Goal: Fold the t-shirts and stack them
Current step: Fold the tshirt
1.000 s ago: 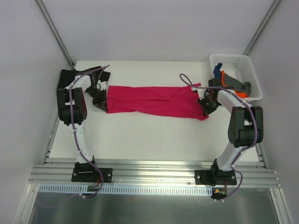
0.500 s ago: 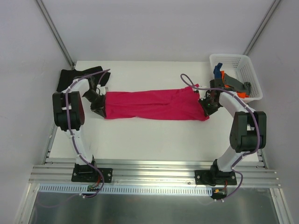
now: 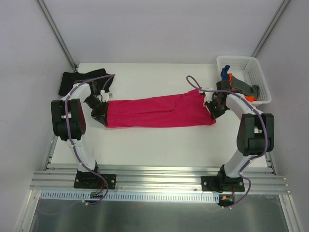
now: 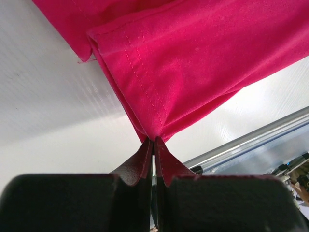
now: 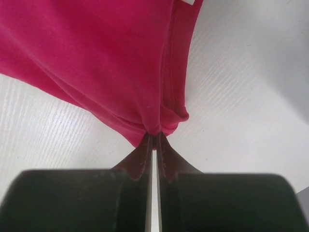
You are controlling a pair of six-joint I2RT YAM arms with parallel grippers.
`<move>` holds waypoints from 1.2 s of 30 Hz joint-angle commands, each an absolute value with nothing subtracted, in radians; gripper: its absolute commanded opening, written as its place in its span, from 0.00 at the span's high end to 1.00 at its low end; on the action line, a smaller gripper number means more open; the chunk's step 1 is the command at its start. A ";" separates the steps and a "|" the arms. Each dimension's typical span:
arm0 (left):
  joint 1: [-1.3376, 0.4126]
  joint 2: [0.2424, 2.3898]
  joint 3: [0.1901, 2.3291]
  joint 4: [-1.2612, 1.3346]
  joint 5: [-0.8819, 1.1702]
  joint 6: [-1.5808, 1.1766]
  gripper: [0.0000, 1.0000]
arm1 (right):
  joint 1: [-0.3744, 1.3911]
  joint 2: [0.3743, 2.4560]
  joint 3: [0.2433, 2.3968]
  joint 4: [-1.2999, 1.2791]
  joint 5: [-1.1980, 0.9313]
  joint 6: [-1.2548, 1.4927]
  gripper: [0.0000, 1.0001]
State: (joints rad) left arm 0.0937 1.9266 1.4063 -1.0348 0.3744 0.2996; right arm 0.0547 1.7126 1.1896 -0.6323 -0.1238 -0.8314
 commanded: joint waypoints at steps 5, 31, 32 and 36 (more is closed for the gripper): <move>0.092 1.873 1.359 -1.149 0.353 0.382 1.00 | 0.046 1.730 1.246 -0.617 -0.110 -0.830 0.99; 0.063 2.301 2.270 -1.200 0.457 0.258 0.26 | 0.170 1.638 1.401 -0.675 -0.359 -0.350 0.24; 0.054 2.318 2.279 -1.201 0.466 0.259 0.28 | 0.172 1.650 1.393 -0.669 -0.386 -0.309 0.24; 0.026 2.364 2.289 -1.195 0.477 0.259 0.38 | 0.198 1.724 1.379 -0.632 -0.445 -0.198 0.24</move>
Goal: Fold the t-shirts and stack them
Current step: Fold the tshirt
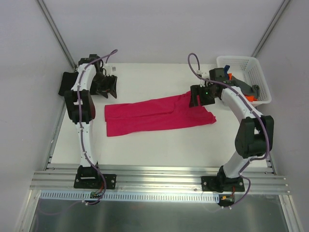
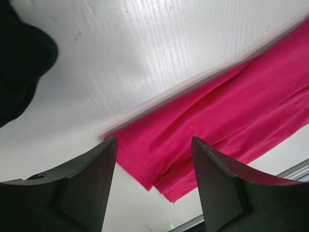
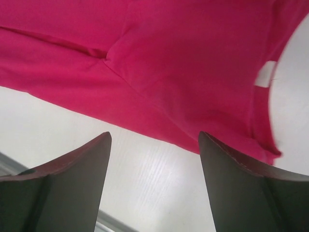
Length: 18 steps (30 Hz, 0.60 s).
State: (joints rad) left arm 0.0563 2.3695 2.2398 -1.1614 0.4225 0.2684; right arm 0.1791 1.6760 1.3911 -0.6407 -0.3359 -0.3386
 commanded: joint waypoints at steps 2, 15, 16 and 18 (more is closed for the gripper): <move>0.018 2.375 2.290 -1.189 0.495 0.259 0.43 | 0.207 1.759 1.396 -0.632 -0.440 -0.206 0.24; 0.005 2.471 2.295 -1.186 0.502 0.262 0.45 | 0.219 1.879 1.375 -0.617 -0.442 -0.161 0.24; 0.005 2.480 2.295 -1.187 0.499 0.262 0.45 | 0.219 1.884 1.373 -0.618 -0.437 -0.163 0.24; 0.003 2.499 2.293 -1.189 0.494 0.264 0.45 | 0.218 1.893 1.365 -0.623 -0.433 -0.170 0.24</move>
State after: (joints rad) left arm 0.0074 2.4748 2.2696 -1.1614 0.4740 0.2607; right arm 0.2138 1.8816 1.3769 -0.6220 -0.4198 -0.1841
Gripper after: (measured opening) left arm 0.552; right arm 0.761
